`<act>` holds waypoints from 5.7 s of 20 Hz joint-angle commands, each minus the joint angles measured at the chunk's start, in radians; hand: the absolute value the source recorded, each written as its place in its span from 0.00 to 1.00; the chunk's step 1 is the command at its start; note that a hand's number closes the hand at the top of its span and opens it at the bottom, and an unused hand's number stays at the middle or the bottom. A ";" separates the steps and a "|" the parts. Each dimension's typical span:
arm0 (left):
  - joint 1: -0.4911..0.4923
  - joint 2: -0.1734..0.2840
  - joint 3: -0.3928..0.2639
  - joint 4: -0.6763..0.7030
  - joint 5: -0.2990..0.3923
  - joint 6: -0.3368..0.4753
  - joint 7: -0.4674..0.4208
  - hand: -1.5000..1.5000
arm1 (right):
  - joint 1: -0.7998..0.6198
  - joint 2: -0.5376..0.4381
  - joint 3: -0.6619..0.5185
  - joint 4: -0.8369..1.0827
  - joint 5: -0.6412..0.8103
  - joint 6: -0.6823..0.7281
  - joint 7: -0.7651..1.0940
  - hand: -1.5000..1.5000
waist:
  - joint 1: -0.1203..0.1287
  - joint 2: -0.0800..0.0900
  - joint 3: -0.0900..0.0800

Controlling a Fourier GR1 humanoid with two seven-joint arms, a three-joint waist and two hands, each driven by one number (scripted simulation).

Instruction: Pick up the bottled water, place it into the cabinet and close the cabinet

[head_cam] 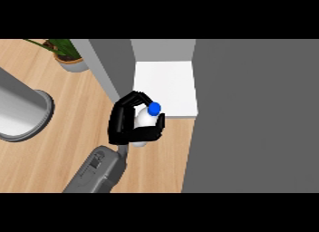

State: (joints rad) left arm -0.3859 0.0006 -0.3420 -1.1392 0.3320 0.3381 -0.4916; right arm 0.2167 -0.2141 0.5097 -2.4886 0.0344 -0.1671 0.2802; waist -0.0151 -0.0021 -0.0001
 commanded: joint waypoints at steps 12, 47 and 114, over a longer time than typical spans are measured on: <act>-0.295 -0.001 -0.043 0.221 0.090 0.210 0.099 1.00 | 0.095 -0.012 0.046 -0.065 0.059 -0.004 -0.033 0.00 | -0.006 0.002 0.000; -0.707 0.000 0.069 0.958 0.240 0.332 -0.151 0.00 | 0.153 -0.064 -0.083 -0.087 -0.097 0.126 -0.129 0.00 | -0.077 0.026 -0.001; 0.487 0.410 -0.128 -0.592 0.278 -0.037 -0.027 1.00 | -0.193 0.110 0.386 -0.009 0.101 0.142 0.366 1.00 | 0.025 -0.003 -0.002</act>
State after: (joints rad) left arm 0.0345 0.3814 -0.5027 -1.7117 0.5868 0.3610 -0.4814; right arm 0.0956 -0.1855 0.7383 -2.4491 0.0693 -0.0077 0.5496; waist 0.0136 -0.0055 -0.0016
